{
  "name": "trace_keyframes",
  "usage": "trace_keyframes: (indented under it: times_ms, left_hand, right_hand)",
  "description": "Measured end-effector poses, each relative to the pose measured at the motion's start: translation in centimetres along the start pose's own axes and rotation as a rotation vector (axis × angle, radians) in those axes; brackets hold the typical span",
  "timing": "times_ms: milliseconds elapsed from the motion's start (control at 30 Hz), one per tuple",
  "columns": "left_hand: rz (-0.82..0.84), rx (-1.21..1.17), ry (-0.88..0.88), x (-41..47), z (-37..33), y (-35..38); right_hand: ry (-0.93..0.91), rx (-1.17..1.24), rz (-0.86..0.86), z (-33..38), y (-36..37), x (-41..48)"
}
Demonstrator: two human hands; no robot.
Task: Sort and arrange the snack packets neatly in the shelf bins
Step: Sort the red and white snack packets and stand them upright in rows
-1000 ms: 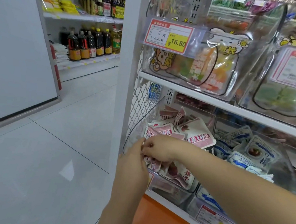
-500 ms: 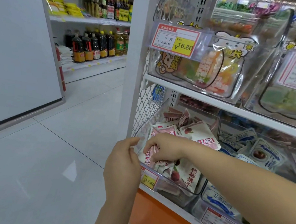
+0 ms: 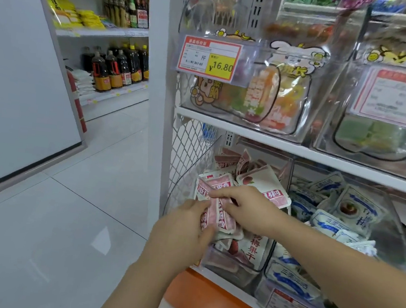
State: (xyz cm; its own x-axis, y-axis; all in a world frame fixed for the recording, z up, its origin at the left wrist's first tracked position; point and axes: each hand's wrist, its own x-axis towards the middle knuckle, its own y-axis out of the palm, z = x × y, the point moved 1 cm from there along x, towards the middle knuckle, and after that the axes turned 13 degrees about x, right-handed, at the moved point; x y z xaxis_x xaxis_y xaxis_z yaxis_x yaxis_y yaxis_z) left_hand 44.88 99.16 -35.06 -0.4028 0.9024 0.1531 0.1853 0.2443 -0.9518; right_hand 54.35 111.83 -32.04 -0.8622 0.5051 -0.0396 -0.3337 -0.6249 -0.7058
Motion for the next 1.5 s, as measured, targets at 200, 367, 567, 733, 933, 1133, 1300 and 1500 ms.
trace_keyframes:
  times_ms: [200, 367, 567, 733, 933, 1133, 1300, 1500]
  left_hand:
    - [0.383, -0.081, 0.070, 4.9, 0.5, -0.8]
    - [0.489, 0.033, 0.098, 6.6, 1.2, -0.6]
    - [0.409, 0.076, 0.096, 6.1, 1.7, -1.9]
    - [0.438, 0.084, 0.187, 5.8, 2.6, -1.9]
    - [0.454, 0.160, 0.291, 4.4, 2.1, -2.2]
    - [0.382, 0.076, 0.270, 3.3, 2.8, -2.8]
    - [0.225, -0.150, 0.150, 2.0, 3.4, -3.0]
    - [0.242, -0.439, 0.174, 0.8, 1.4, -2.7]
  right_hand:
    - [-0.077, -0.016, -0.024, -1.1, -0.2, 1.7]
    - [-0.032, 0.007, -0.002, -1.2, -0.4, 2.3]
    - [0.033, -0.005, 0.004, -1.2, -1.3, 2.4]
    - [-0.005, -0.062, -0.087, -0.9, -1.5, 1.8]
    - [0.055, -0.003, -0.270, 0.1, -1.1, 0.3]
    - [0.116, -0.020, -0.348, 1.8, -0.5, -0.9]
    - [0.245, 0.148, -0.371, 2.7, 0.6, -2.8]
    - [0.258, 0.852, -0.510, 4.0, 1.8, -4.4]
